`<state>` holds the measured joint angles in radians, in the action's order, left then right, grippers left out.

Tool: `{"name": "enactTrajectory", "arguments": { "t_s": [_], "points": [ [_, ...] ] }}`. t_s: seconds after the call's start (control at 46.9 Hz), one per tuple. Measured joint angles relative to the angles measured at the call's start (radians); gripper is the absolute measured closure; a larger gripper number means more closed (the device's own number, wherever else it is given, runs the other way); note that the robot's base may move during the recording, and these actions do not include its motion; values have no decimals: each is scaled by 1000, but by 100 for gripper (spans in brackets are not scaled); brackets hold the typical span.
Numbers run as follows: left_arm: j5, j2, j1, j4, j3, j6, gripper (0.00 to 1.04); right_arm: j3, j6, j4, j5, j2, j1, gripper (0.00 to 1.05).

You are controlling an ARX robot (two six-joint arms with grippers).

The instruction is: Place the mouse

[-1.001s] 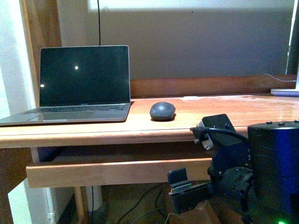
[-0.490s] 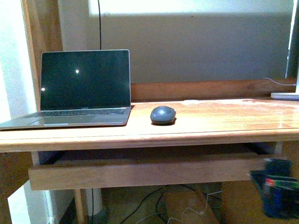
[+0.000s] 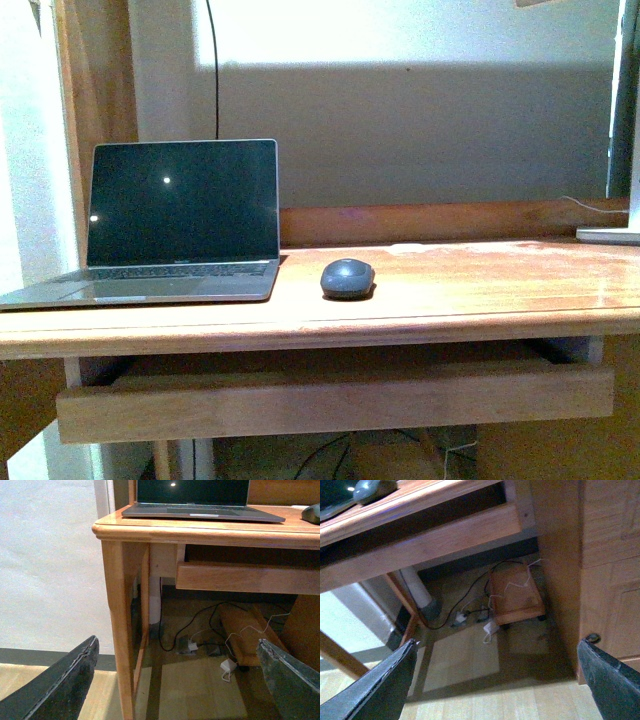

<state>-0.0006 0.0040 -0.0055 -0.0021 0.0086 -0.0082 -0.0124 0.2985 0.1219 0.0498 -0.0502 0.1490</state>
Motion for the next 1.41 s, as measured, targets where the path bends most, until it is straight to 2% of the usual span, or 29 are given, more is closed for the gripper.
{"name": "enactTrajectory", "arguments": {
  "t_s": [0.064, 0.107, 0.192, 0.256, 0.362, 0.383, 0.426, 0.533, 1.065, 1.406],
  "points": [
    [0, 0, 0, 0, 0, 0, 8, 7, -32, -18, -39, 21, 56, 9],
    [0, 0, 0, 0, 0, 0, 8, 10, -79, -74, -126, 57, 90, 19],
    [1, 0, 0, 0, 0, 0, 8, 11, -155, -119, -198, 59, 83, 33],
    [0, 0, 0, 0, 0, 0, 8, 11, -195, -118, -215, 60, 62, 43],
    [0, 0, 0, 0, 0, 0, 8, 11, -251, -106, -156, 60, -2, 62],
    [0, 0, 0, 0, 0, 0, 8, 11, -267, -103, -111, 60, -45, 70],
    [0, 0, 0, 0, 0, 0, 8, 10, -274, -103, -68, 60, -95, 77],
    [0, 0, 0, 0, 0, 0, 8, 10, -283, -106, -56, 59, -141, 95],
    [0, 0, 0, 0, 0, 0, 8, 10, -292, -107, -52, 59, -146, 7],
    [0, 0, 0, 0, 0, 0, 8, 10, -292, -107, -52, 59, -146, 7]
  ]
}}
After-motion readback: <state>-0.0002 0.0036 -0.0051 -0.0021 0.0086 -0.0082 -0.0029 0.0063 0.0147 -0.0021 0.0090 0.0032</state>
